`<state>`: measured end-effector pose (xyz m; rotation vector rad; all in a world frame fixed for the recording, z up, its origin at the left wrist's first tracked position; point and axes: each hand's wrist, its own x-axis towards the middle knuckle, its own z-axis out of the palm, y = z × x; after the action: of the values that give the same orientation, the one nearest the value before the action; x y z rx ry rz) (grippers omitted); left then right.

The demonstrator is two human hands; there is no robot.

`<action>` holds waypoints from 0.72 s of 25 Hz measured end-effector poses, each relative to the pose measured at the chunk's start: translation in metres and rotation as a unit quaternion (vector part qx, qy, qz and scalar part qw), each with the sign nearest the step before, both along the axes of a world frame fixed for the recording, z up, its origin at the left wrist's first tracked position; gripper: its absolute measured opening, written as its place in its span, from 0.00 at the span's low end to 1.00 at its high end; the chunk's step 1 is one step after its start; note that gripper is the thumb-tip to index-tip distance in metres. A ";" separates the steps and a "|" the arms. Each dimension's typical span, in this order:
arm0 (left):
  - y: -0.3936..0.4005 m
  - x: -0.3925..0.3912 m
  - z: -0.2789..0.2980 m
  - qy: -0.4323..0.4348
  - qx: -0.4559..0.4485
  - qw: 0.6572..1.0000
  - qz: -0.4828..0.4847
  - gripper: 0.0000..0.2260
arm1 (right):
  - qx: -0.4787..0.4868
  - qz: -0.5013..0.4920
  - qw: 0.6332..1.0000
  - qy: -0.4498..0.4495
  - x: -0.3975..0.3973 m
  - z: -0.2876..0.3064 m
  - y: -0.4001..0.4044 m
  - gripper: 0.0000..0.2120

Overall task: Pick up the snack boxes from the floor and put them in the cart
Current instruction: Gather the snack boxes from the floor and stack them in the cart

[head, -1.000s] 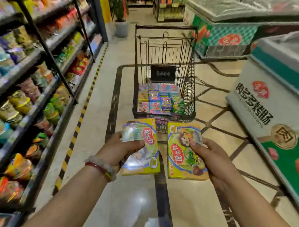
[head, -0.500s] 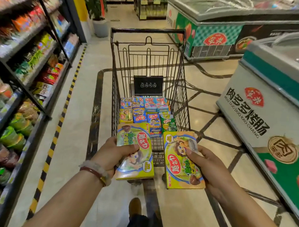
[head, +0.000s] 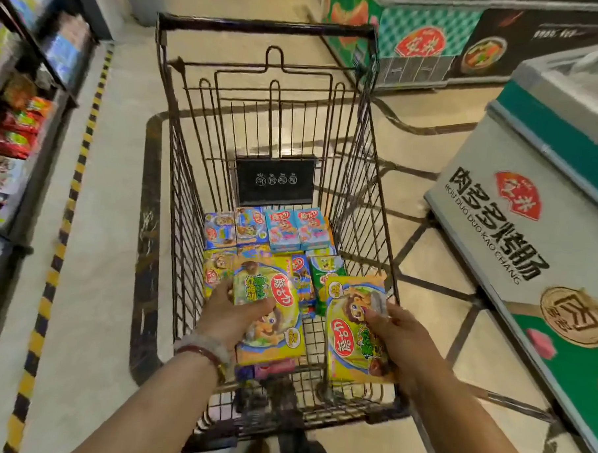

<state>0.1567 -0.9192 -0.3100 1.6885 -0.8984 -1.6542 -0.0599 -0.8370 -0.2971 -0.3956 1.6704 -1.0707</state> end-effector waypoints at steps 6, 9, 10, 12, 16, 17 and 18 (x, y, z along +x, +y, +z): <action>-0.070 -0.061 -0.087 -0.067 -0.009 0.997 0.042 0.24 | 0.027 0.018 0.966 0.255 -0.014 -0.116 -0.110 0.14; -0.098 -0.083 -0.147 -0.114 -0.015 0.993 0.039 0.29 | 0.060 0.017 0.939 0.339 -0.014 -0.168 -0.147 0.16; -0.104 -0.089 -0.166 -0.141 -0.010 0.990 0.020 0.31 | 0.067 0.014 0.933 0.354 -0.013 -0.183 -0.155 0.16; -0.114 -0.102 -0.188 -0.168 -0.011 0.986 -0.012 0.33 | 0.088 0.016 0.920 0.381 -0.011 -0.207 -0.165 0.18; -0.129 -0.119 -0.212 -0.206 -0.027 0.977 -0.053 0.37 | 0.140 0.045 0.889 0.434 -0.011 -0.225 -0.179 0.21; -0.132 -0.119 -0.213 -0.219 -0.041 0.973 -0.062 0.38 | 0.137 0.054 0.880 0.452 -0.012 -0.228 -0.181 0.21; -0.134 -0.117 -0.214 -0.235 -0.058 0.968 -0.069 0.38 | 0.129 0.056 0.872 0.468 -0.014 -0.231 -0.182 0.20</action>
<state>0.0395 -1.0528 -0.5237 2.0107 -1.3344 -1.2693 -0.0734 -1.0193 -0.5285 -0.9188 2.5614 -0.5466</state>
